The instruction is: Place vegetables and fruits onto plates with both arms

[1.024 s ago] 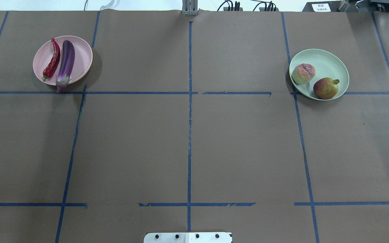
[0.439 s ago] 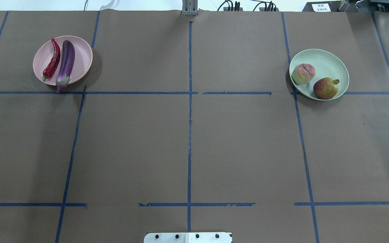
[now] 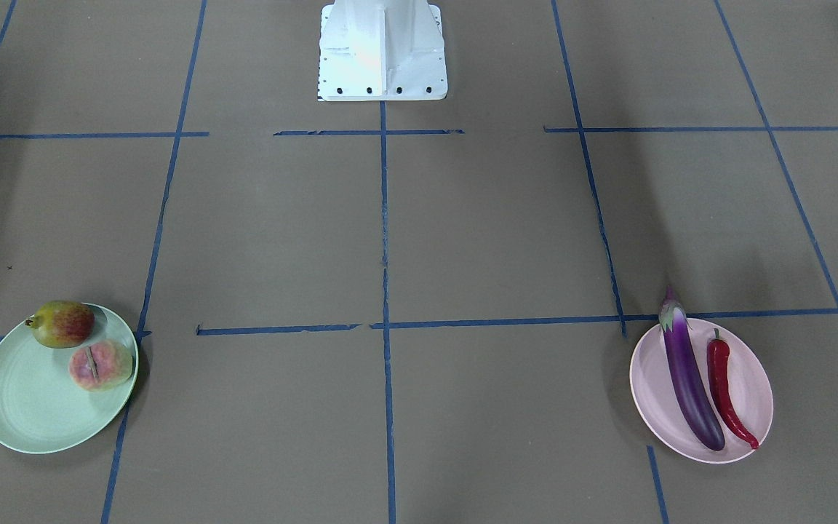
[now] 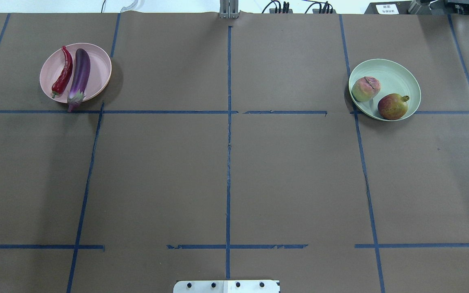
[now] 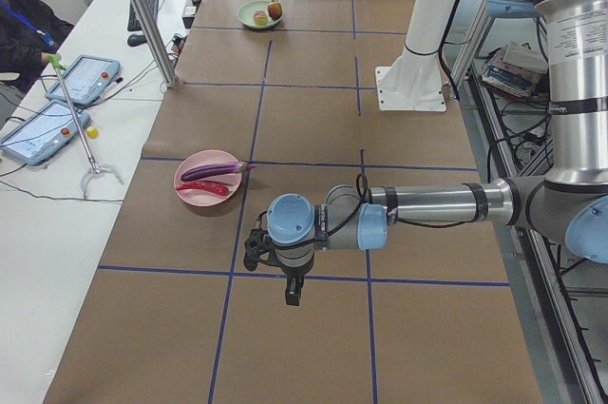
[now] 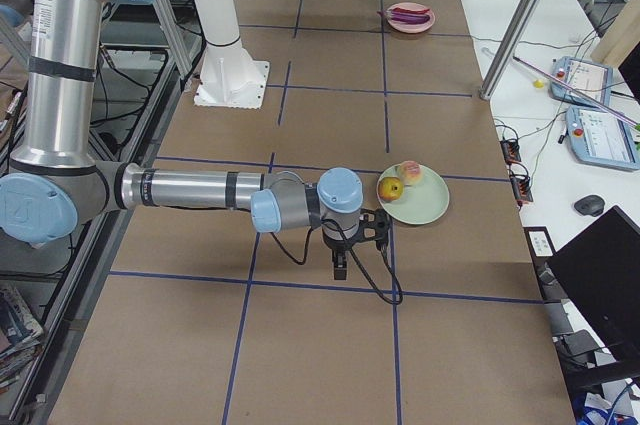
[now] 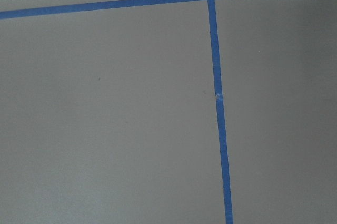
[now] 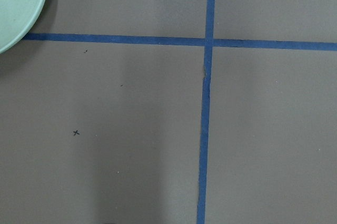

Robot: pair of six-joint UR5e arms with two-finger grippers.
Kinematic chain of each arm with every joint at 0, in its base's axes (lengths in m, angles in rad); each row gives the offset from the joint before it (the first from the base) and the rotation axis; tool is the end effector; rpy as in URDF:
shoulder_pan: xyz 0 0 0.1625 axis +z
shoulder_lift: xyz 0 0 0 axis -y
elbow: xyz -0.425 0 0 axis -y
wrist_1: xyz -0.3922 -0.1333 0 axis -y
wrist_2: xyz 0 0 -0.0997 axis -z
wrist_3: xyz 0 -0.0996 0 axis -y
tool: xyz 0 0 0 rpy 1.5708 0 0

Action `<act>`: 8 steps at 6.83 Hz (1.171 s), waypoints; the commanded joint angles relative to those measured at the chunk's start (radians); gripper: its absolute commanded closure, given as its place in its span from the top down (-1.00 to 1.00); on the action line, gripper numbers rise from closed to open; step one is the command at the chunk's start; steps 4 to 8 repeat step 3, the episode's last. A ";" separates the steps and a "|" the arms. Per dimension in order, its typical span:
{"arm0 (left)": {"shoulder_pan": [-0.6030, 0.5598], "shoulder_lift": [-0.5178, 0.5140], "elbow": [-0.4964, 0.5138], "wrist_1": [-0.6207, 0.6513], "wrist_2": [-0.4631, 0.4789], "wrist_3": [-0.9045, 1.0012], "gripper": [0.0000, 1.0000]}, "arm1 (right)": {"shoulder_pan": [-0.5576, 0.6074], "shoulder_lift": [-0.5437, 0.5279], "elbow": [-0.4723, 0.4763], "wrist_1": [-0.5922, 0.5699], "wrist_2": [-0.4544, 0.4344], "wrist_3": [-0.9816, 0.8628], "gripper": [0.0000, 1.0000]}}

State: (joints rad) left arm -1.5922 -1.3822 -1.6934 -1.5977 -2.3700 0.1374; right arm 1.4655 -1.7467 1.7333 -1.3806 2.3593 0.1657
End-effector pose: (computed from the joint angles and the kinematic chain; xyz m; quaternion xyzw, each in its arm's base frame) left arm -0.0706 -0.4072 0.6791 0.0129 0.3892 0.0458 0.9199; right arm 0.0173 -0.4325 0.6378 0.0291 -0.3901 -0.0061 0.9203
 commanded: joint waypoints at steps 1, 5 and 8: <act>0.000 0.000 0.000 0.001 0.000 0.001 1.00 | -0.001 0.001 0.002 0.000 0.002 0.002 1.00; 0.000 -0.009 0.000 -0.001 0.000 0.001 1.00 | -0.001 0.003 0.002 0.000 0.000 0.002 1.00; 0.000 -0.009 0.000 -0.001 0.000 0.001 1.00 | -0.001 0.003 0.002 0.000 0.000 0.002 1.00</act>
